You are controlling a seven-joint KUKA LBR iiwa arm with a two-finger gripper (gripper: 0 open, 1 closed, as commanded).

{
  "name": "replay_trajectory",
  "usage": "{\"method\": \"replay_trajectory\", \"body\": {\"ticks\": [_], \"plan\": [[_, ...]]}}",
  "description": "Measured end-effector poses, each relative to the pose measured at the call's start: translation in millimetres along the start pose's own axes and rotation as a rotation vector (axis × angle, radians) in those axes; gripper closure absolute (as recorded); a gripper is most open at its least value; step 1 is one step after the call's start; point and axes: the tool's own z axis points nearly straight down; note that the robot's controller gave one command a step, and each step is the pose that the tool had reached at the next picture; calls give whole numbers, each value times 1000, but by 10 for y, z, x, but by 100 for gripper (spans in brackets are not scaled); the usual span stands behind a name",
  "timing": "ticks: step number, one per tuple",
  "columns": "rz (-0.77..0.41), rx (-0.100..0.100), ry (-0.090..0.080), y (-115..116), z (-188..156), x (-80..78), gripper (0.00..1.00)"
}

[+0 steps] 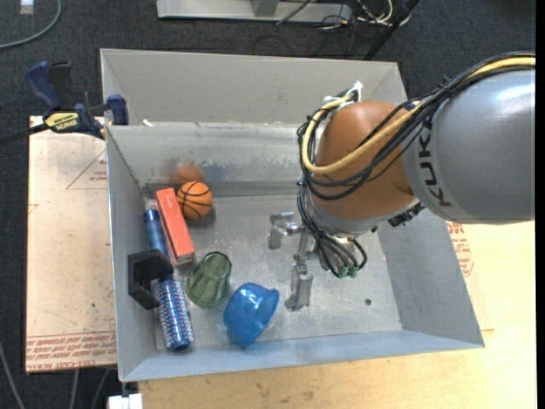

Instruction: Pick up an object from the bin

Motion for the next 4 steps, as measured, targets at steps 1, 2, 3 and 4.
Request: {"method": "replay_trajectory", "body": {"ticks": [1,2,3,4], "plan": [[-158,1,-10,14,238,96,0],[-121,-1,0,3,604,219,0],[-204,0,-10,35,921,273,0],[-122,-1,-11,240,1002,278,0]]}}
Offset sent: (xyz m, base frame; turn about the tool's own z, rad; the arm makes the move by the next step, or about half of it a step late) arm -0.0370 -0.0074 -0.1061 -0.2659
